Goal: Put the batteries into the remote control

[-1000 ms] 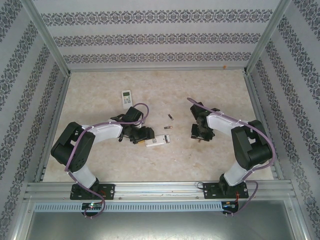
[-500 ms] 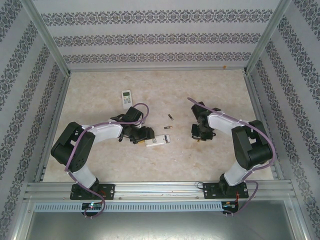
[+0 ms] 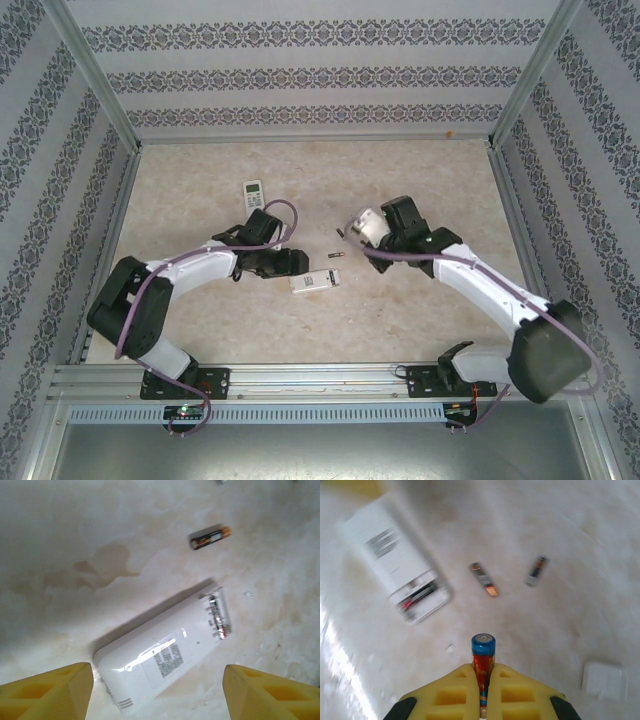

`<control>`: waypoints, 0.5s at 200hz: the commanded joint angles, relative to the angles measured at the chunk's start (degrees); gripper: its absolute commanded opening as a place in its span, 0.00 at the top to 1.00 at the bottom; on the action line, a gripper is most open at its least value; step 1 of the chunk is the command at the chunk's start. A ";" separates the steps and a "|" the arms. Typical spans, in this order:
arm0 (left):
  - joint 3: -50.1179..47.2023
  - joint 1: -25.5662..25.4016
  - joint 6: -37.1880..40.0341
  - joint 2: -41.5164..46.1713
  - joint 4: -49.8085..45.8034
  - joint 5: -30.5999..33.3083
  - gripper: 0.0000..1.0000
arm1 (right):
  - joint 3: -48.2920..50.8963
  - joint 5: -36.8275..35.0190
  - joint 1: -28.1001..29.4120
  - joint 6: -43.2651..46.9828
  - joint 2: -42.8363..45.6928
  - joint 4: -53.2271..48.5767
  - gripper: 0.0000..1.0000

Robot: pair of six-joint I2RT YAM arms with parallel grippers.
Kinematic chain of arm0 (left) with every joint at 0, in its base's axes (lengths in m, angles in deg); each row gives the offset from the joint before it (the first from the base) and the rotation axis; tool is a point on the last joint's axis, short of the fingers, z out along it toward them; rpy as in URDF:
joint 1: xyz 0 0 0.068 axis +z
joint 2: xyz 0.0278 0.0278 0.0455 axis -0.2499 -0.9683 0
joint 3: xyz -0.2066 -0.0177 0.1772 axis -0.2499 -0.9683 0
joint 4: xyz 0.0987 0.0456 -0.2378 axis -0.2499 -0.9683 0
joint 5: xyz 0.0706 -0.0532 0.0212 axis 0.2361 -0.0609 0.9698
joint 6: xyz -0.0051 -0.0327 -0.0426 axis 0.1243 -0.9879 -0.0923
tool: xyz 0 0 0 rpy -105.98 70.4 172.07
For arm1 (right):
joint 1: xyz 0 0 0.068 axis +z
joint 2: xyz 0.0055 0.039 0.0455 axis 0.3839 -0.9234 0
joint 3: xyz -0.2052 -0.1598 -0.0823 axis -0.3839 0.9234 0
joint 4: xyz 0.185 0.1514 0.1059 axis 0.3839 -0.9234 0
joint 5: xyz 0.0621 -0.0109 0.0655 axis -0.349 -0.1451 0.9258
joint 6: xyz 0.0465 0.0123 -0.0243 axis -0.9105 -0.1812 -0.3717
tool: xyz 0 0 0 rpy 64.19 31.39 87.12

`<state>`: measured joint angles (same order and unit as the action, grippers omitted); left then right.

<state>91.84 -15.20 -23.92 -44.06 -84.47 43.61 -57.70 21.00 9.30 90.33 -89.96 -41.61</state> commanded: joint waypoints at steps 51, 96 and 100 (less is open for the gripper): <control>-6.20 -0.24 10.16 8.13 9.79 0.17 0.27 | 4.58 -5.91 11.65 34.75 -6.19 -15.52 0.96; -6.74 -0.24 10.20 8.04 10.35 -2.29 0.26 | 6.58 -16.09 14.32 37.54 -16.02 -5.23 0.90; -6.84 -0.21 9.98 8.05 10.59 -2.58 0.26 | 6.36 -16.95 14.55 37.55 -17.01 -4.70 0.88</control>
<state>85.55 -15.20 -15.35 -36.85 -76.95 43.39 -51.76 11.54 22.70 124.26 -102.64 -51.88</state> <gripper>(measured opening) 0.740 0.087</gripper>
